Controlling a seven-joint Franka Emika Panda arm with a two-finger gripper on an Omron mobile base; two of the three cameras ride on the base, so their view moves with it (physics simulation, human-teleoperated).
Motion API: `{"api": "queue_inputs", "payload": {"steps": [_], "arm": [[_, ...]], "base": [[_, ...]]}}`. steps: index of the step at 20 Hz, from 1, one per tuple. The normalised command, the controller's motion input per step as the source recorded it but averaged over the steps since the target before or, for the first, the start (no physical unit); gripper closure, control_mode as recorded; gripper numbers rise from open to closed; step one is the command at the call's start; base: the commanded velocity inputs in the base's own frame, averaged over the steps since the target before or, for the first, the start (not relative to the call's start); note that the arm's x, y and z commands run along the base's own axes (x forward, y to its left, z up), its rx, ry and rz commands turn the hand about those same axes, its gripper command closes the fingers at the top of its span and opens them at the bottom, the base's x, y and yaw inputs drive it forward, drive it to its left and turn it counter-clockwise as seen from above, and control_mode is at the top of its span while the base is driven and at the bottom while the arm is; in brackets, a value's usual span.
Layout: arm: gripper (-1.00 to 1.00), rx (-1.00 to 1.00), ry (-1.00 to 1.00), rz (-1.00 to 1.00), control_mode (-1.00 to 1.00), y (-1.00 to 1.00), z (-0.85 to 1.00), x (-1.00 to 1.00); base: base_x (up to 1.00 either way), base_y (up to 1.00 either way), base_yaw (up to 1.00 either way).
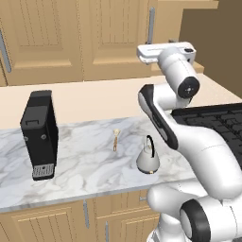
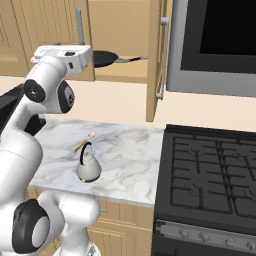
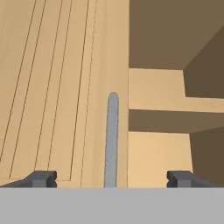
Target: Pick the pan from the cabinet and place it on the stove. Then turn on the stove burner for the pan.
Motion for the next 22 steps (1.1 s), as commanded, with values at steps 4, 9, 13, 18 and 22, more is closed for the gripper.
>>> {"api": "queue_inputs", "payload": {"steps": [4, 9, 13, 18, 22], "arm": [[-1.0, 0.0, 0.0, 0.0, -1.0, 0.0, 0.0, 0.44], [-1.0, 0.0, 0.0, 0.0, -1.0, 0.0, 0.0, 0.41], [-1.0, 0.0, 0.0, 0.0, -1.0, 0.01, -0.01, 0.34], [-1.0, 0.0, 0.0, 0.01, -1.0, 0.01, -0.01, 0.29], [-1.0, 0.0, 0.0, 0.01, -1.0, 0.0, -0.02, 0.27]], "base": [[0.0, 0.0, 0.0], [0.0, 0.0, 0.0], [0.0, 0.0, 0.0], [0.0, 0.0, 0.0], [0.0, 0.0, 0.0]]}}
